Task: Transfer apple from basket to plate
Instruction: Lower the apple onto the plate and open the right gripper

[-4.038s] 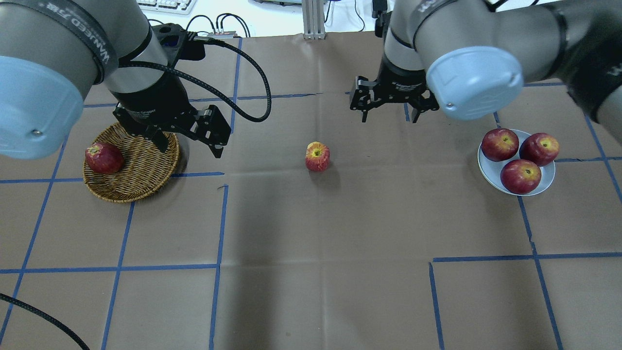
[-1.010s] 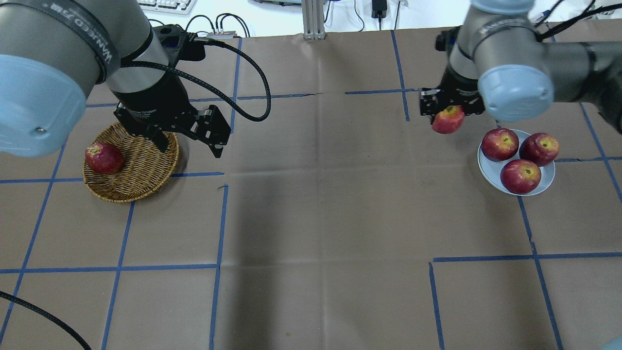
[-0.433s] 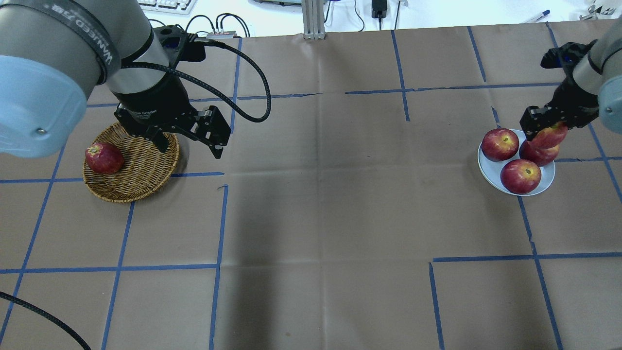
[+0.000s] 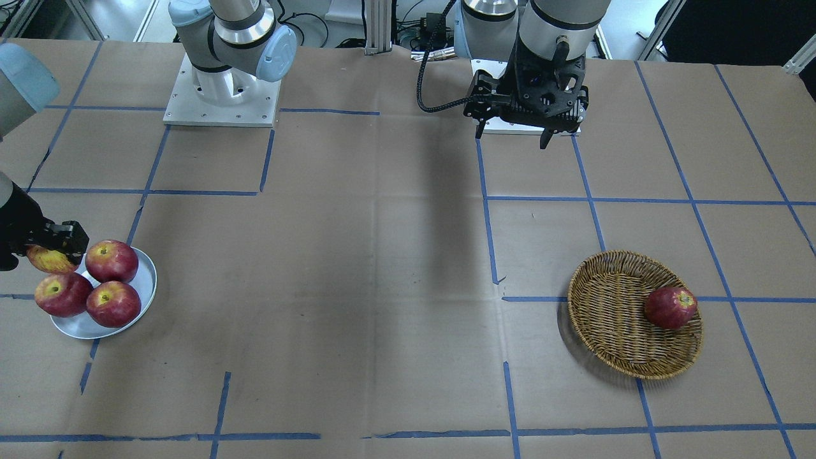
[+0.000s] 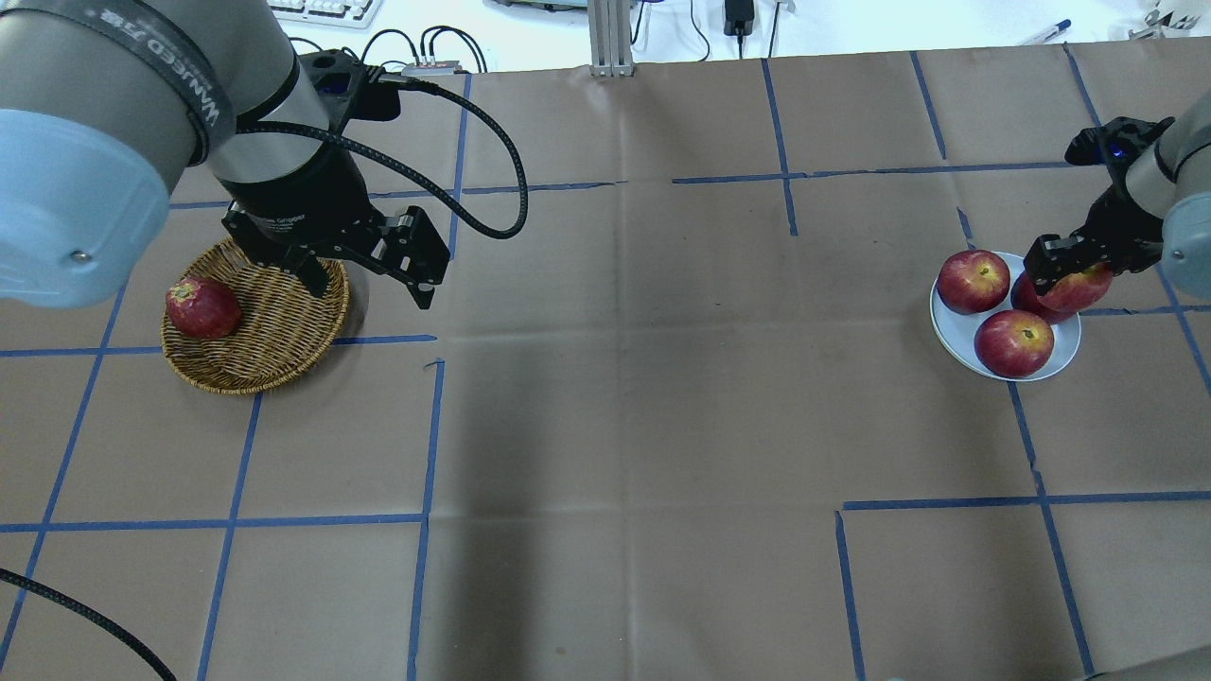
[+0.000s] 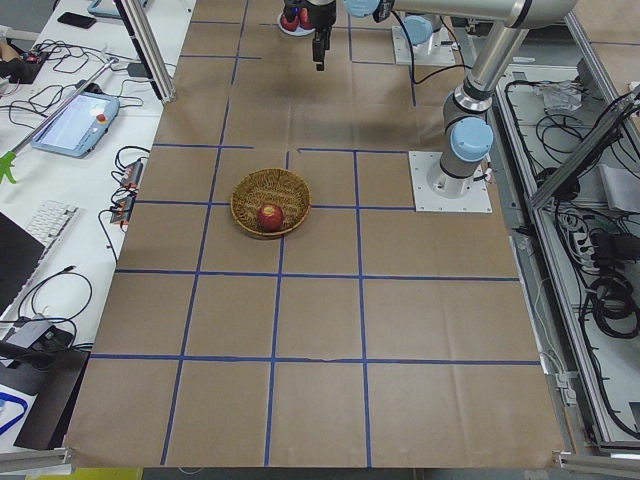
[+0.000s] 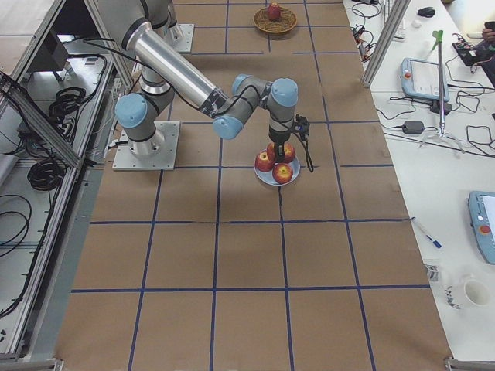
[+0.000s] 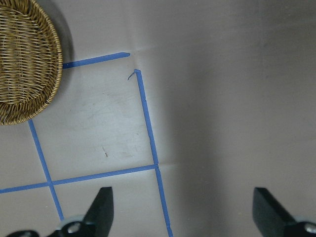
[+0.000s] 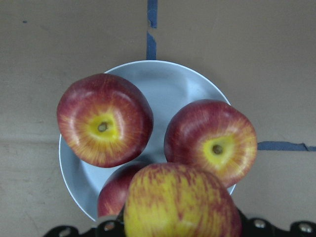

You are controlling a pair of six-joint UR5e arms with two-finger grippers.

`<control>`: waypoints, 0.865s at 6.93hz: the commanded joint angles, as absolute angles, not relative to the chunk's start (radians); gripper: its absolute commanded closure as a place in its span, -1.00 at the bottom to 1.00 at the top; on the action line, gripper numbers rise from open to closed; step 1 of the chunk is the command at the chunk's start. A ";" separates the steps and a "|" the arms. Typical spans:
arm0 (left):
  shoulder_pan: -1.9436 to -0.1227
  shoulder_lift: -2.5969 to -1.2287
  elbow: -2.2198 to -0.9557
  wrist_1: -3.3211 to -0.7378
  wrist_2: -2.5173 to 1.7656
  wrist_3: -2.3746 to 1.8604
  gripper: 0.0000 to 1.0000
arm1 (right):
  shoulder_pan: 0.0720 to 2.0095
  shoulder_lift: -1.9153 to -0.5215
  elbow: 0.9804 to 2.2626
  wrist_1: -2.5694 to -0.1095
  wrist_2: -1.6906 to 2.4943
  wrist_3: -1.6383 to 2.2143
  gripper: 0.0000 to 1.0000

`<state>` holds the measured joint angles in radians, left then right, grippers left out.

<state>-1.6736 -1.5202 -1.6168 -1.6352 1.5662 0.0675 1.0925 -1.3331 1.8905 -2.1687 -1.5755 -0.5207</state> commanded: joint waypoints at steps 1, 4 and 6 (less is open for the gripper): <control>-1.674 -1.520 -1.617 -1.635 1.566 0.066 -0.98 | 1.126 -1.298 1.894 -2.212 -1.569 -0.514 -0.08; -1.674 -1.520 -1.617 -1.635 1.566 0.067 -0.98 | 1.126 -1.272 1.887 -2.223 -1.575 -0.515 -1.00; -1.674 -1.520 -1.617 -1.635 1.566 0.067 -0.98 | 1.127 -1.296 1.853 -2.204 -1.578 -0.515 -1.00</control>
<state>-1.6736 -1.5202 -1.6168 -1.6352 1.5662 0.0675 1.1256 -1.2833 1.8754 -2.2177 -1.5759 -0.5156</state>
